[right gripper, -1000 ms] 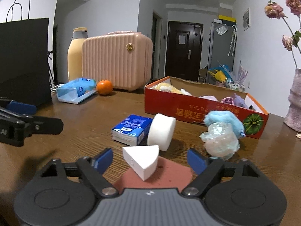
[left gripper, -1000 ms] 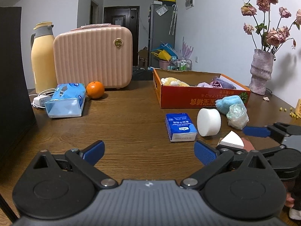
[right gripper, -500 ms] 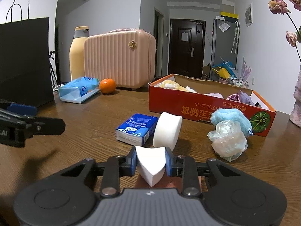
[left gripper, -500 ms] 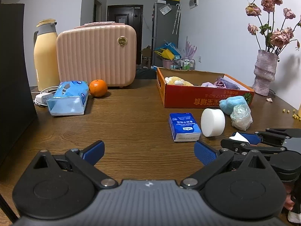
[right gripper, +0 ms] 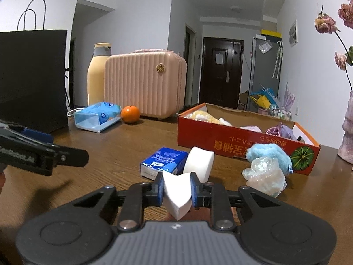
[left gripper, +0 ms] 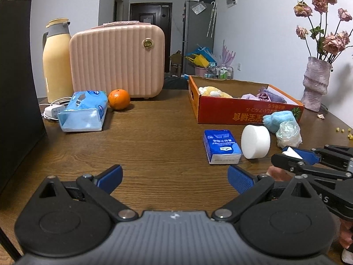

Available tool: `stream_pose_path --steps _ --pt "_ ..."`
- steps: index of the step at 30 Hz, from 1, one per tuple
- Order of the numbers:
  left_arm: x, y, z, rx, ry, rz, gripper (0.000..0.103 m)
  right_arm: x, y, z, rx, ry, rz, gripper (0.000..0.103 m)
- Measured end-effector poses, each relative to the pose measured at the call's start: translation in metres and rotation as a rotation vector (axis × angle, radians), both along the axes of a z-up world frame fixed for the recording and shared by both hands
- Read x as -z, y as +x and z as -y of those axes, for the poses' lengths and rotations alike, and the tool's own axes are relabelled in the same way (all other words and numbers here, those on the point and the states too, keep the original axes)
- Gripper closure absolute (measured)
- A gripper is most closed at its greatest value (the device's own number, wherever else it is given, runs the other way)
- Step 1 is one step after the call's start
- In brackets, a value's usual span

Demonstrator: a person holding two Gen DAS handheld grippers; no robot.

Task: Organize soft objects
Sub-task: 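Grasp the pink sponge with the left tool while the right holds the wedge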

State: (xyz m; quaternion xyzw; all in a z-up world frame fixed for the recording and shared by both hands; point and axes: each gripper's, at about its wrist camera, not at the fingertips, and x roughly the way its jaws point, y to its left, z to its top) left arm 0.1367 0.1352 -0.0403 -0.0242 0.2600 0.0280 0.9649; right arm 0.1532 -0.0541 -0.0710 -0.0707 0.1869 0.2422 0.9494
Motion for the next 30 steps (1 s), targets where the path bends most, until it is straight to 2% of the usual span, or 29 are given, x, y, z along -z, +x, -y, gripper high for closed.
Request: stream_pose_path --steps 10,22,30 --pt "0.004 0.005 -0.003 -0.024 0.003 -0.024 0.0 -0.007 -0.007 0.008 -0.009 0.041 0.036 0.082" --pt "0.008 0.01 -0.003 -0.055 0.006 -0.043 0.0 -0.016 0.001 0.042 0.063 0.118 0.03 0.08" --pt "0.006 0.009 0.01 -0.046 -0.041 -0.044 0.0 -0.016 0.003 0.06 0.09 0.127 0.032 0.079"
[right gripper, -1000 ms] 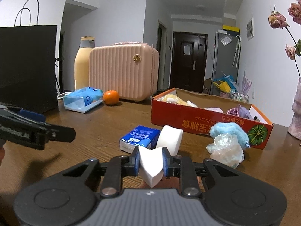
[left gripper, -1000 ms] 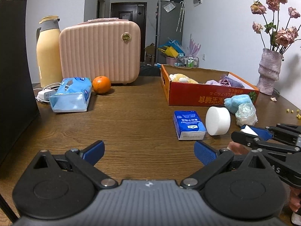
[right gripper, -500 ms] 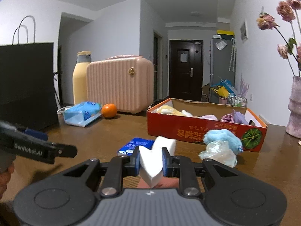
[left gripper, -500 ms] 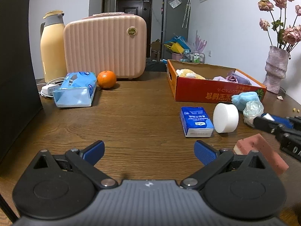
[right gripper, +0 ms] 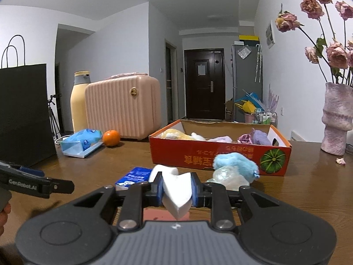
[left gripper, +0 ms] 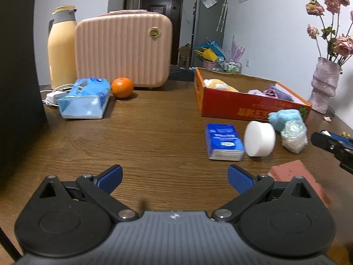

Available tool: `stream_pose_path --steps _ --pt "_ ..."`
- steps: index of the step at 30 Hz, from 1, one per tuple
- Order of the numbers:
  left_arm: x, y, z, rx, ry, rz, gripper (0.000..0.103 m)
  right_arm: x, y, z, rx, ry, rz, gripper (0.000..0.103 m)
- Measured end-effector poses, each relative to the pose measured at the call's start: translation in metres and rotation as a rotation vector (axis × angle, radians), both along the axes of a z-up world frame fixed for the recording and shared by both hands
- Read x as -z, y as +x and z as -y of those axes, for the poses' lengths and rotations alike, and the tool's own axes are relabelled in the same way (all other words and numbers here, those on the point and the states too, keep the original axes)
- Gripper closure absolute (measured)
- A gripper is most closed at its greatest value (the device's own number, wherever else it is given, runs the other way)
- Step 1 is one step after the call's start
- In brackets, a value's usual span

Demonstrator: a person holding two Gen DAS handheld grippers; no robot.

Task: Organize soft objects
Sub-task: 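Grasp the pink sponge with the left tool while the right holds the wedge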

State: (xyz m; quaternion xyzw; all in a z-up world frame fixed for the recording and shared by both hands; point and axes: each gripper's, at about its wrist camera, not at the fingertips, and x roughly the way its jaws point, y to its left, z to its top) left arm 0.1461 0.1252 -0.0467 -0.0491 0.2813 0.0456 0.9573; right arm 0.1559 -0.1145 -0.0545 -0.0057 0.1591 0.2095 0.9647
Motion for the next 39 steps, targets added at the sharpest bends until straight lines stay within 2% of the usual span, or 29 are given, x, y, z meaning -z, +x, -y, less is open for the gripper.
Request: stream_pose_path --steps 11,18,25,31,39 --pt "-0.001 0.005 0.059 0.086 -0.03 -0.032 0.0 0.0 0.006 0.033 0.045 0.009 0.004 0.078" --pt "0.004 0.016 0.091 0.135 -0.067 -0.087 0.0 -0.002 0.006 0.054 0.065 0.01 0.016 0.077" --pt "0.008 0.027 0.125 0.178 -0.062 -0.132 0.0 -0.004 0.006 0.076 0.086 0.011 0.027 0.076" --pt "0.012 0.039 0.145 0.178 -0.068 -0.18 0.0 -0.005 0.007 0.093 0.107 0.01 0.033 0.076" --pt "0.022 0.052 0.164 0.153 -0.025 -0.232 0.0 -0.005 0.008 0.107 0.121 0.023 0.033 0.075"
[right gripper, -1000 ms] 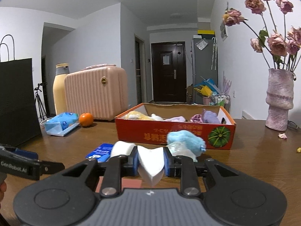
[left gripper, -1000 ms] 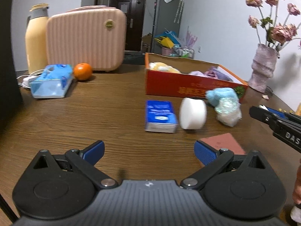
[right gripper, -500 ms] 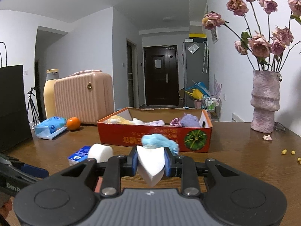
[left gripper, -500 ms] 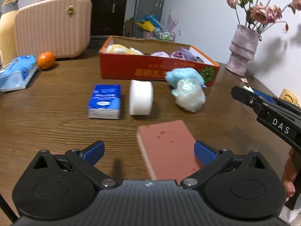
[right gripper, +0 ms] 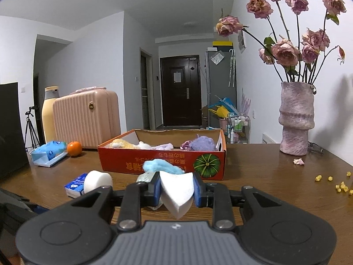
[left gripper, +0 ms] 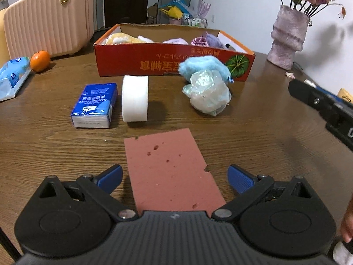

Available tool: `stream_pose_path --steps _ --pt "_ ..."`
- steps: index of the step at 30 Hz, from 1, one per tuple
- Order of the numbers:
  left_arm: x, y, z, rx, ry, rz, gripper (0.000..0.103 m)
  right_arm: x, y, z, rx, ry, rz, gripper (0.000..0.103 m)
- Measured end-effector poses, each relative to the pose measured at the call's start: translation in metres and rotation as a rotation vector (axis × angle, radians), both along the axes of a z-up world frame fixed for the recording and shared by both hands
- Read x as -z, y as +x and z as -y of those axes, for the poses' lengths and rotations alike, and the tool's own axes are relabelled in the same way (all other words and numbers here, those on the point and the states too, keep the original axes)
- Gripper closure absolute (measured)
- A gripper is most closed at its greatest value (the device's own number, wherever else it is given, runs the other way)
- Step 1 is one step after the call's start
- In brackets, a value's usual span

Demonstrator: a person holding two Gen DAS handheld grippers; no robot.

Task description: Organize soft objects

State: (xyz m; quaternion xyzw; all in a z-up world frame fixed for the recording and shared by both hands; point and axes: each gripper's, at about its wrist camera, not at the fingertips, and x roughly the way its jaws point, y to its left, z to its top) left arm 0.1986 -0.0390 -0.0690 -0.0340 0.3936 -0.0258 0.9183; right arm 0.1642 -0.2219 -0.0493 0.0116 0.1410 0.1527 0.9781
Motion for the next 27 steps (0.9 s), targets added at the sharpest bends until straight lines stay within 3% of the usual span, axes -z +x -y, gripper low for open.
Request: stream_pose_path --steps 8,15,27 --pt "0.0065 0.0035 -0.0029 -0.012 0.015 -0.007 0.001 0.0027 0.0001 -0.0052 -0.009 -0.015 -0.008 0.074" --pt "0.0061 0.0014 -0.0025 -0.005 0.019 0.008 0.02 0.0052 0.0017 -0.0072 -0.003 -0.028 -0.015 0.074" --pt "-0.0018 -0.0058 -0.0048 0.005 0.005 0.056 0.022 0.0096 0.0053 -0.0097 0.019 -0.051 -0.022 0.074"
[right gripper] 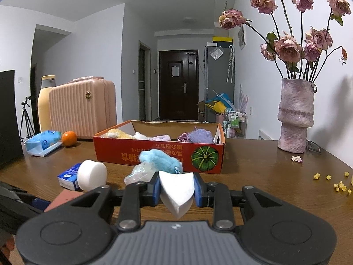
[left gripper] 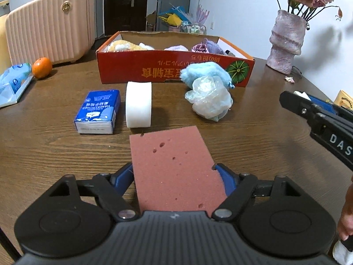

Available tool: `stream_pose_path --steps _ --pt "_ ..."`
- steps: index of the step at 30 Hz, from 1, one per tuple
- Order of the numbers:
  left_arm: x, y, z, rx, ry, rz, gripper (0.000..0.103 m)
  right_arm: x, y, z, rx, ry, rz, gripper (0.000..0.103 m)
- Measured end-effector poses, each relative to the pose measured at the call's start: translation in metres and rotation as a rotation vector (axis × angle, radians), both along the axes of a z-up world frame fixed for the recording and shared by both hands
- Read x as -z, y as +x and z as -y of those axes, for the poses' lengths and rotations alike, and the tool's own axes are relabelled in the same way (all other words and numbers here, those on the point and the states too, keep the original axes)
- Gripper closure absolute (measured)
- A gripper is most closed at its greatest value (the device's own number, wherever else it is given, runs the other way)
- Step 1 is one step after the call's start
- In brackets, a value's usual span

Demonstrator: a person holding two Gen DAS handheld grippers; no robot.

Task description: Organize soft objects

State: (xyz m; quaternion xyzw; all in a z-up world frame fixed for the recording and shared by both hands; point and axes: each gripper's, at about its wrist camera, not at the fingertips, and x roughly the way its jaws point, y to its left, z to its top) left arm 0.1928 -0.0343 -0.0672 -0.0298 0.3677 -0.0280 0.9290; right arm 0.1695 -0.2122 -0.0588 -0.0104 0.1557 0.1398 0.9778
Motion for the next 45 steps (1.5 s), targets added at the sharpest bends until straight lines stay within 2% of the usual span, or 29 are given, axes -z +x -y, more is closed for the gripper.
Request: stream_pose_path --steps 14,21,45 --pt "-0.035 -0.011 -0.005 -0.003 -0.003 0.171 0.022 -0.005 0.005 -0.011 0.026 0.046 0.037 0.074" --pt "-0.055 -0.003 -0.012 -0.022 0.003 0.248 0.022 -0.009 0.014 -0.019 0.052 0.065 0.057 0.074" --pt "-0.085 0.057 -0.024 -0.077 0.034 0.383 0.022 -0.021 0.074 -0.041 0.092 0.083 0.11 0.074"
